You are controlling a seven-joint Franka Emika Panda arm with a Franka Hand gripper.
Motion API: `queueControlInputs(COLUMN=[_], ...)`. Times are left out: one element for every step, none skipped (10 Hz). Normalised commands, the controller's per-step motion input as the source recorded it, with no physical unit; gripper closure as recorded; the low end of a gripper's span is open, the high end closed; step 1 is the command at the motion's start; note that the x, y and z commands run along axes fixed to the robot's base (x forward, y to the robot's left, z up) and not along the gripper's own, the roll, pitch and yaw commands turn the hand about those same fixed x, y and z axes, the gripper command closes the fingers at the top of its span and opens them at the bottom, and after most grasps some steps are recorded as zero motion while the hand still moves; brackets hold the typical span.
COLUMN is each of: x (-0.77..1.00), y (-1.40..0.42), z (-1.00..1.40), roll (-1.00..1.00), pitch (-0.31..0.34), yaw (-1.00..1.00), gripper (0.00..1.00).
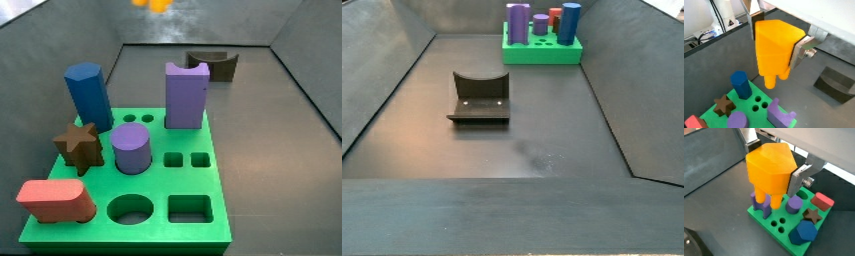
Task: Pick up the 3 prong object. Move up. Move to above the board. Insert the 3 prong object.
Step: Insert the 3 prong object.
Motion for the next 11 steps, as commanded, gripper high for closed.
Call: queueControlInputs(x=[-0.39, -0.40, -0.35, -0.28, -0.27, -0.23, -0.20, 0.00, 0.30, 0.29, 0.09], y=[-0.01, -0.06, -0.07, -0.07, -0.07, -0.03, -0.04, -0.08, -0.13, -0.13, -0.09], z=[-0.35, -0.46, -0.51, -0.58, -0.58, -0.50, -0.49, -0.52, -0.46, -0.37, -0.30], roll=[0.00, 0.00, -0.06, -0.05, 0.00, -0.07, -0.08, -0.05, 0.00, 0.00, 0.00], pitch=[-0.116, -0.120, -0.157, -0.149, -0.130, -0.134, -0.146, -0.080, 0.000, 0.000, 0.000], yaw=[-0.15, -0.25, -0.33, -0.33, -0.31, -0.24, -0.21, -0.19, -0.17, -0.15, -0.09], gripper=[1.00, 1.00, 1.00, 1.00, 1.00, 1.00, 1.00, 1.00, 1.00, 1.00, 1.00])
